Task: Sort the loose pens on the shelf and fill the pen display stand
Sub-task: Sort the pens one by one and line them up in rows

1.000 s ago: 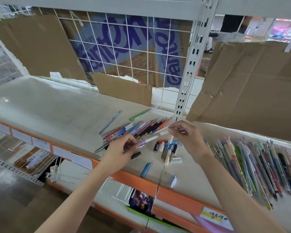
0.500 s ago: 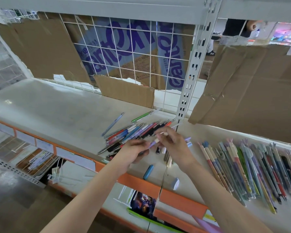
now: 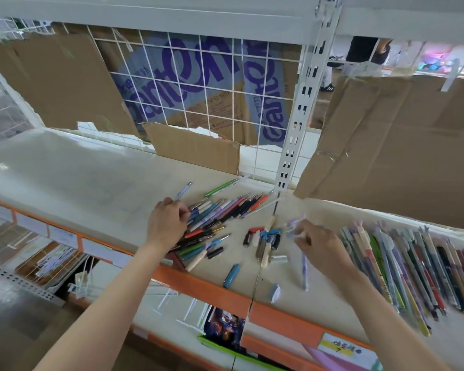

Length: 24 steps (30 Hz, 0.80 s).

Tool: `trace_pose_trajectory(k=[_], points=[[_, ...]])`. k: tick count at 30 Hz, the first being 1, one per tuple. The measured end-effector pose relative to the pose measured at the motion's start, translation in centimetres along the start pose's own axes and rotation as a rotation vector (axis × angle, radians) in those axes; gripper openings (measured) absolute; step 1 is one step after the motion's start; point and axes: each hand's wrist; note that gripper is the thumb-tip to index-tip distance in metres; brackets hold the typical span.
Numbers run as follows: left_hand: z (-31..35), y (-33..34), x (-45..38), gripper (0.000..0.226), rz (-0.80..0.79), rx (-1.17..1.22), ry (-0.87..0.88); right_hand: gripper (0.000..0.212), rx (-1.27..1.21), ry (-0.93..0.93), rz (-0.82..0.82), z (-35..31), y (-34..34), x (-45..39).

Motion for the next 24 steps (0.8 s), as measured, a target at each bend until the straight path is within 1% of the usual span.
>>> trace_pose_trajectory(k=[2, 5, 7, 9, 11, 12, 14, 16, 19, 24], points=[[-0.1, 0.0, 0.1, 0.014, 0.006, 0.002, 0.008, 0.015, 0.142, 0.044, -0.023, 0.6, 0.0, 0.6], [-0.3, 0.0, 0.2, 0.016, 0.013, -0.014, 0.025, 0.022, 0.223, 0.093, 0.027, 0.6, -0.2, 0.7], [-0.4, 0.0, 0.2, 0.017, 0.022, -0.037, 0.049, 0.022, 0.166, 0.022, 0.074, -0.2, 0.0, 0.1], [-0.3, -0.2, 0.3, 0.016, 0.023, -0.060, 0.068, 0.021, 0.072, -0.105, 0.095, -1.4, 0.4, -0.8], [-0.1, -0.4, 0.3, 0.017, 0.010, -0.102, 0.079, 0.028, 0.017, -0.208, 0.048, -2.5, 1.1, -1.8], [0.0, -0.5, 0.4, 0.018, -0.001, -0.127, 0.079, 0.034, 0.026, -0.234, -0.004, -2.8, 1.6, -2.4], [0.3, -0.6, 0.5, 0.022, -0.026, -0.165, 0.067, 0.040, 0.105, -0.218, -0.123, -2.9, 2.5, -3.6], [0.4, -0.7, 0.7, 0.024, -0.043, -0.187, 0.062, 0.032, 0.145, -0.194, -0.169, -2.6, 3.0, -4.7], [0.3, -0.8, 1.0, 0.023, -0.037, -0.214, 0.071, 0.020, 0.144, -0.208, -0.175, -2.0, 3.0, -5.4], [-0.1, -0.7, 1.2, 0.015, -0.033, -0.133, 0.036, 0.004, -0.063, -0.156, -0.044, -1.7, 2.5, -4.4]])
Point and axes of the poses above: each hand's wrist, its own x-axis away from the middle knuckle, its own y-axis out of the palm, z = x × y, and after that the axes turned 3 degrees about -x, right-handed
